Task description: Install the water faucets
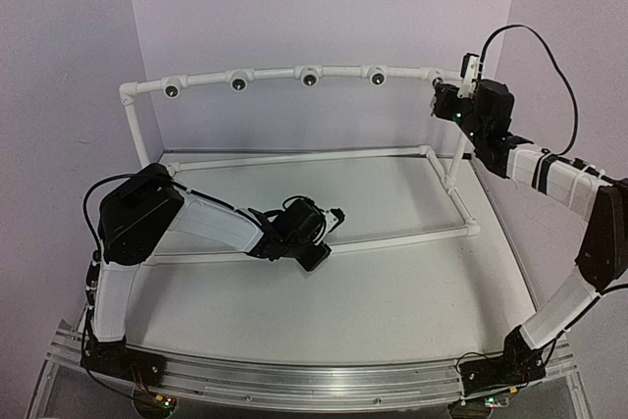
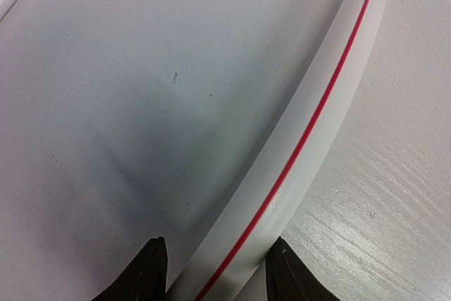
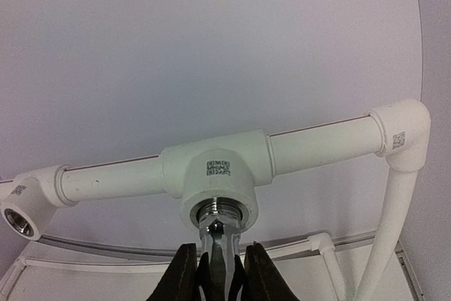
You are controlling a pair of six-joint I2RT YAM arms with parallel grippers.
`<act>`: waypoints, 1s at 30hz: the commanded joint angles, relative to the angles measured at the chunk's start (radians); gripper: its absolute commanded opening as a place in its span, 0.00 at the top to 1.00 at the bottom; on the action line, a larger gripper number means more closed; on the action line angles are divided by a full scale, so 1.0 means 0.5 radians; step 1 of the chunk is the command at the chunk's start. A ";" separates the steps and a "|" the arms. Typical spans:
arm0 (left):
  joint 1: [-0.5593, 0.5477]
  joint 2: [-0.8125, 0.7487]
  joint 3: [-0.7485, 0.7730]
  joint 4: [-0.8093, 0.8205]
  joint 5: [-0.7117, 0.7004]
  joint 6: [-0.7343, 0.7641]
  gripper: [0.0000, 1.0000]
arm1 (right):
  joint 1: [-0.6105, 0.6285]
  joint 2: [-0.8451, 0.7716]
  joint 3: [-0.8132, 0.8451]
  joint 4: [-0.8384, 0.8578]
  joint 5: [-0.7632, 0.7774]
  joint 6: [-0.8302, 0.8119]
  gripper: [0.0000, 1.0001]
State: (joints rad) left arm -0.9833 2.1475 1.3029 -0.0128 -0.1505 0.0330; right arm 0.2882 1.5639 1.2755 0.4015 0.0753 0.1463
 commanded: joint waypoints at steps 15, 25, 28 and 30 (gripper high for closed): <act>-0.058 0.303 -0.209 -0.711 0.264 -0.373 1.00 | -0.134 0.031 0.131 0.080 0.125 0.681 1.00; -0.061 0.304 -0.212 -0.712 0.264 -0.373 1.00 | -0.176 0.045 0.094 0.081 0.092 0.977 1.00; -0.061 0.304 -0.211 -0.709 0.264 -0.373 1.00 | -0.175 0.051 0.083 0.087 0.097 1.062 1.00; -0.061 0.307 -0.213 -0.712 0.264 -0.373 1.00 | -0.177 0.056 0.073 0.108 0.098 1.123 1.00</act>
State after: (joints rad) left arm -0.9886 2.1502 1.3029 0.0032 -0.1345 0.0257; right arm 0.2562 1.5711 1.2850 0.3965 0.0135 0.6231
